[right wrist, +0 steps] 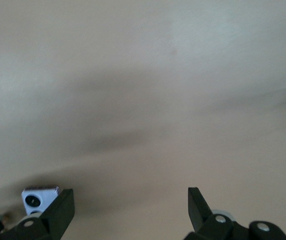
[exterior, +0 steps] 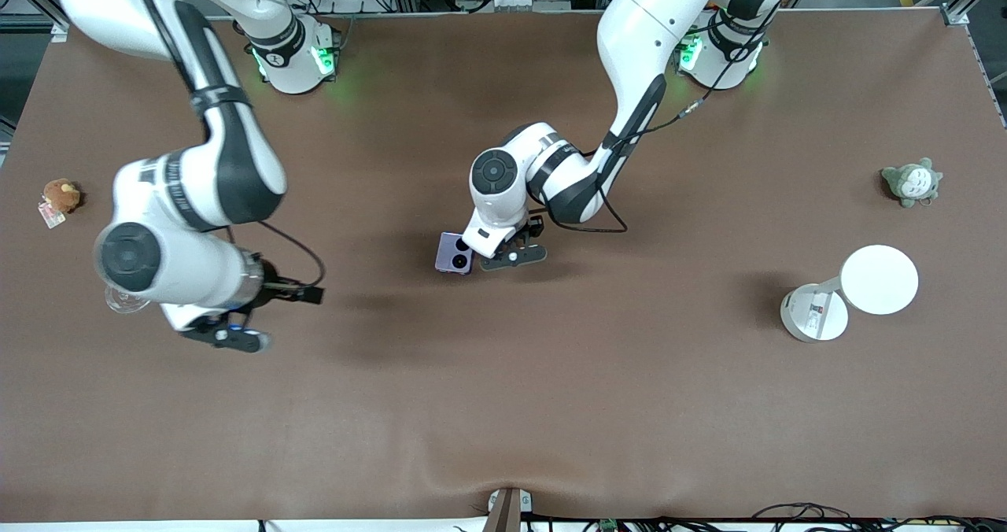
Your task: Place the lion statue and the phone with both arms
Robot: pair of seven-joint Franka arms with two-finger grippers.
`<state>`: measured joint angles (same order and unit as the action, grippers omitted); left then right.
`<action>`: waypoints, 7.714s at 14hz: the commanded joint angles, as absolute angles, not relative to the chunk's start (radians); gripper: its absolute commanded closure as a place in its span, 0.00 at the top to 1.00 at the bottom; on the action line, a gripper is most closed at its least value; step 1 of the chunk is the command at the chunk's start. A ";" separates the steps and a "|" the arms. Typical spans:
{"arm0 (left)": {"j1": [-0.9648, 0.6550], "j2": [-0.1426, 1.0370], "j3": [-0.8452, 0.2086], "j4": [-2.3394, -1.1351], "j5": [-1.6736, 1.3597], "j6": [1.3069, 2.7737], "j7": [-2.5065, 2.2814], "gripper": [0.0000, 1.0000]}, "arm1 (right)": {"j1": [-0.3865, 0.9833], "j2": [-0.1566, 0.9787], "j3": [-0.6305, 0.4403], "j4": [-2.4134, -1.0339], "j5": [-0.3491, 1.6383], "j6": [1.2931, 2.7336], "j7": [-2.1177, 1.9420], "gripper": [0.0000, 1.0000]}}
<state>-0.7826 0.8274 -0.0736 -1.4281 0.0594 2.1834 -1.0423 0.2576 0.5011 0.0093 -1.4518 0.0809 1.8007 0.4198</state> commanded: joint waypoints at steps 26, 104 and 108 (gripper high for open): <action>-0.107 0.541 -0.014 -1.776 0.089 2.230 -0.103 0.00 | 0.614 0.712 0.003 -1.629 0.115 2.233 0.667 1.00; -0.043 -0.166 -0.080 -1.611 0.003 1.385 -0.106 1.00 | 0.018 -0.028 -0.086 -1.620 0.046 1.533 0.031 1.00; -0.044 -0.158 -0.080 -1.606 0.005 1.385 -0.106 1.00 | 0.014 -0.061 -0.087 -1.644 0.046 1.523 0.031 1.00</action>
<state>-0.0514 -0.1507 -0.0753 -1.6022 0.0177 1.3923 -0.0976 0.0000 -0.0134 -0.0727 -1.5958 0.0329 1.5200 0.0292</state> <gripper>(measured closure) 0.000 0.000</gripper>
